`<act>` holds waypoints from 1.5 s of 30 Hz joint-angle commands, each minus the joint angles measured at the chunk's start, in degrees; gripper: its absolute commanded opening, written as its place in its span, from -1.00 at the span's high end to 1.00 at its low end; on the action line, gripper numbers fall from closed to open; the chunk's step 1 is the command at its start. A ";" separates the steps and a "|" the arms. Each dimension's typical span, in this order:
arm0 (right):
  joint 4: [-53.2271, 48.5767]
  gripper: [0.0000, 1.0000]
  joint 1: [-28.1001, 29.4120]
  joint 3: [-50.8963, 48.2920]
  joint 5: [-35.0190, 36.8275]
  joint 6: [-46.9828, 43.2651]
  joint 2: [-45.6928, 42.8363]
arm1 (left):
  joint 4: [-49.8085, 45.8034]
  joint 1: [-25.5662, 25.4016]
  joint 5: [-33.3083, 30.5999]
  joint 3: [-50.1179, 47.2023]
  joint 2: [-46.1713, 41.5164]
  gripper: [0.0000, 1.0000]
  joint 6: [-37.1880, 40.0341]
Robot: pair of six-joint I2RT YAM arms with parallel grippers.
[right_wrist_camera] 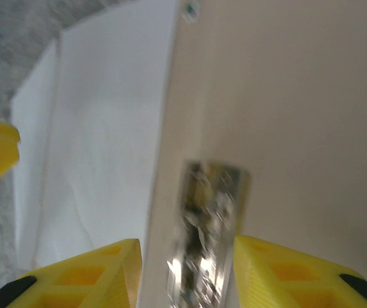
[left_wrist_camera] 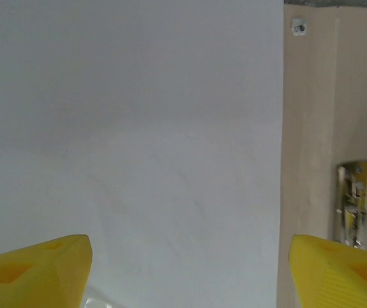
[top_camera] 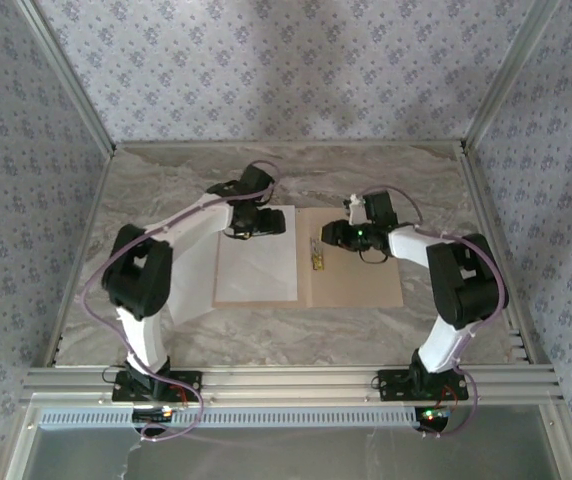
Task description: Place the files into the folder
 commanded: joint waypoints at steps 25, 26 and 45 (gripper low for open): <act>2.83 0.14 4.41 -16.72 17.95 12.15 -8.22 | -3.30 -3.01 -1.74 3.25 9.83 -0.64 -0.25; 3.04 0.14 4.55 -16.89 18.34 12.32 -8.30 | -3.29 -2.98 -1.56 2.89 9.54 -0.65 -0.40; 4.21 0.15 5.68 -19.03 22.20 13.59 -9.80 | -1.22 -1.55 -1.96 -3.20 4.47 -0.64 -2.41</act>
